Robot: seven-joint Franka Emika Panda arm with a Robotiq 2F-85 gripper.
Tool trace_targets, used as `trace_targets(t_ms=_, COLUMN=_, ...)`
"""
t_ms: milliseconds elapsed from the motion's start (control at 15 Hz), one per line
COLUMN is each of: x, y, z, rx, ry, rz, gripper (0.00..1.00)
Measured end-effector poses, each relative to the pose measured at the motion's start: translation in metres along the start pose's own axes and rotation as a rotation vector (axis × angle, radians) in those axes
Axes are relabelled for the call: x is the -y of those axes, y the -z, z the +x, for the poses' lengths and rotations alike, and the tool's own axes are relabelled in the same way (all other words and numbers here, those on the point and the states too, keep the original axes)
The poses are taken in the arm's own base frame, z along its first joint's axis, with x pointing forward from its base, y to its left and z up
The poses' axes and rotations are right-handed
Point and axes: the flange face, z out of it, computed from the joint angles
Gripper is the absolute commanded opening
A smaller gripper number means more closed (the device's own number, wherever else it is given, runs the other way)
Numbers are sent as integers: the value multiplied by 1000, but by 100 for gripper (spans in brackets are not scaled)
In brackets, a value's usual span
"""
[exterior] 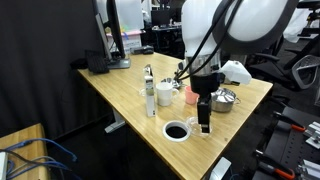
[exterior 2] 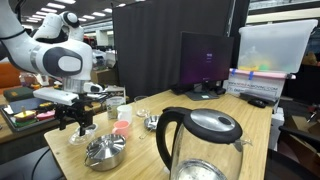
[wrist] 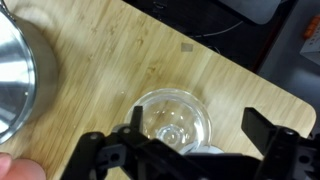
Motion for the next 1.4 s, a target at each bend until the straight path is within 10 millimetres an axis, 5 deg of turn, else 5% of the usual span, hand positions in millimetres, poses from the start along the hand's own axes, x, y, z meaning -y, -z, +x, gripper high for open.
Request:
trace_targets(t_ms=733, x=-11, y=-7, z=16, rx=-20, ry=-6, rz=-2, gripper=97)
trace_targets(t_ms=867, x=-13, y=-8, z=19, rx=-18, ry=1, rz=-7, gripper=72)
trace_targets(t_ms=1400, x=-21, y=-6, z=25, rx=-25, ry=0, rz=-17, gripper=23)
